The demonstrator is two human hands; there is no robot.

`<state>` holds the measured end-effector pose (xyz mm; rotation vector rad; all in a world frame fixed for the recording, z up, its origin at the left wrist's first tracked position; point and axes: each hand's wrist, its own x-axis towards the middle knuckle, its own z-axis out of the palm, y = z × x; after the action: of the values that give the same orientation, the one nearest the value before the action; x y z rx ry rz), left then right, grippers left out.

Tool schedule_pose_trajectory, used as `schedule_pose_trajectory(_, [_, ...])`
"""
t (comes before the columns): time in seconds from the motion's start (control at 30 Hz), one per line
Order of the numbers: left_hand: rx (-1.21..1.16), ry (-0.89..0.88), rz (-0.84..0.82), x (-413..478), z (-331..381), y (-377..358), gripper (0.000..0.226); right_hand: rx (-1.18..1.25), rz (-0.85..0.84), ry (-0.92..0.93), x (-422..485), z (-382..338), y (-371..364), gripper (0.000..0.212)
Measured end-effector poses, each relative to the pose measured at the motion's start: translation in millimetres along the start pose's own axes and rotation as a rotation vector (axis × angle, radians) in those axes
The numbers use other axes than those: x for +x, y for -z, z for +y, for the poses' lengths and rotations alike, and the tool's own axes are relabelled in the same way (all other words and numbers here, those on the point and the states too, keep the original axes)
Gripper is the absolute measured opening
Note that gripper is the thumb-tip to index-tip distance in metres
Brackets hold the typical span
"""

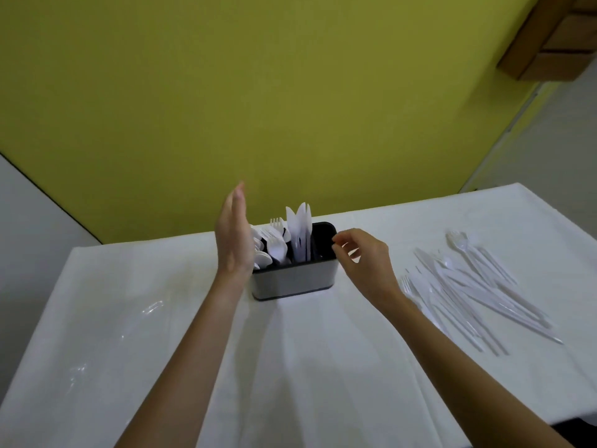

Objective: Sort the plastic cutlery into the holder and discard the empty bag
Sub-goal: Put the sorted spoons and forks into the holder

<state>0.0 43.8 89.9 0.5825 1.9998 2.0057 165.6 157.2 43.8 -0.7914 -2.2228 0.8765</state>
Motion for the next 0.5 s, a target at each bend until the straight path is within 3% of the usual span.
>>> schedule_pose_trajectory(0.2, [0.042,-0.222,-0.177,-20,39,-84,0.046,-0.012,0.098,-0.117,-16,52,76,0.011])
schedule_pose_trajectory(0.5, [0.193,-0.07,-0.359,-87,-18,-201,0.035,-0.051,0.141,-0.268,-42,144,183,0.012])
